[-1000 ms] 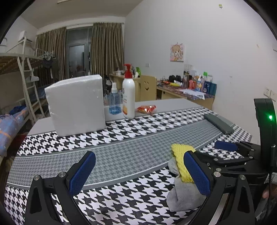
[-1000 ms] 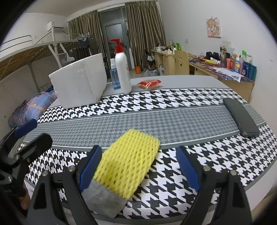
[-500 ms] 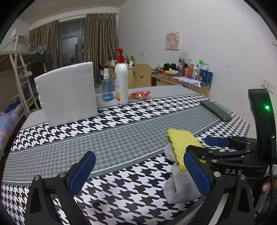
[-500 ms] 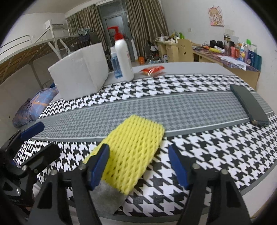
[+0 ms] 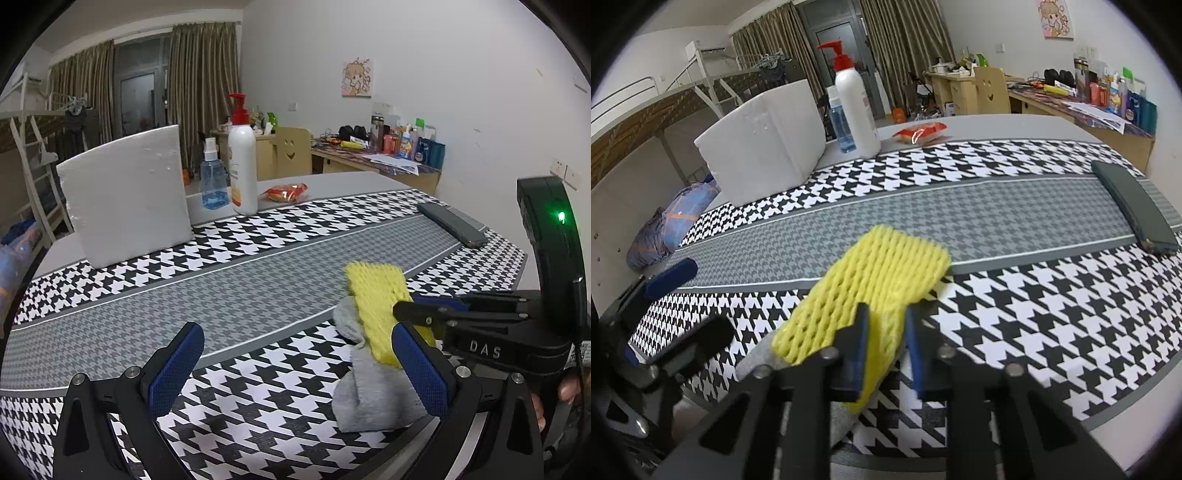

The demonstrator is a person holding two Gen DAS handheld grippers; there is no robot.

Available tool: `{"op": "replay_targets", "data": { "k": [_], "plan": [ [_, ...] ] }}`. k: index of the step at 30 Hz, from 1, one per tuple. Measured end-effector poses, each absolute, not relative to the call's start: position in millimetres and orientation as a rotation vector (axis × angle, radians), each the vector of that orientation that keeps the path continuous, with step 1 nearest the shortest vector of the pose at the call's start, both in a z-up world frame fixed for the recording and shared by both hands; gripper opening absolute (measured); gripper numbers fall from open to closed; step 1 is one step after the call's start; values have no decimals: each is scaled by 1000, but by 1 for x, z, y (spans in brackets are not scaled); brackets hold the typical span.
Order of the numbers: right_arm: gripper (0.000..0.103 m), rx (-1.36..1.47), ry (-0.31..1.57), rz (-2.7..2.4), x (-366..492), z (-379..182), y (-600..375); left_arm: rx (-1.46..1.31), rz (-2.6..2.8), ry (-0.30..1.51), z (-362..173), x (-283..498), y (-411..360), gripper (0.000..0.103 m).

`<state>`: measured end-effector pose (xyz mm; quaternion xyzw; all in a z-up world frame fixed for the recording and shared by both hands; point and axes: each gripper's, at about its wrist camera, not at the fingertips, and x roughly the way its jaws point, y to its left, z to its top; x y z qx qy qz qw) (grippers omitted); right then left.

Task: Organize soft objects
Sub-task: 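Pull the yellow sponge off the grey cloth with the right gripper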

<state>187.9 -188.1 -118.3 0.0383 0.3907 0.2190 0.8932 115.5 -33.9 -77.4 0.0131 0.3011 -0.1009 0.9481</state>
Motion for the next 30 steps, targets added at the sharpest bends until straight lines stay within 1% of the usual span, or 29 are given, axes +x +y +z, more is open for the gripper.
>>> {"op": "replay_targets", "data": {
  "k": [1,4,17,26,28,29,30],
  "plan": [
    [12,83,810,454,189,-118,-189,28,-211,614,-78,116,-36,102],
    [11,97,800,464,188,-114,-193,35,-227,616,-78,115,-40,102],
    [10,129,727,414,179,-95,-218,61,-284,651,-86,121,-60,102],
    [11,125,722,328,178,-95,-238,63,-318,676,-91,124,-70,102],
    [15,122,711,311,176,-94,-241,69,-320,679,-91,124,-73,102],
    [26,118,701,295,175,-93,-243,70,-321,681,-92,124,-74,102],
    [39,117,696,291,175,-93,-244,70,-321,683,-92,125,-75,102]
  ]
}}
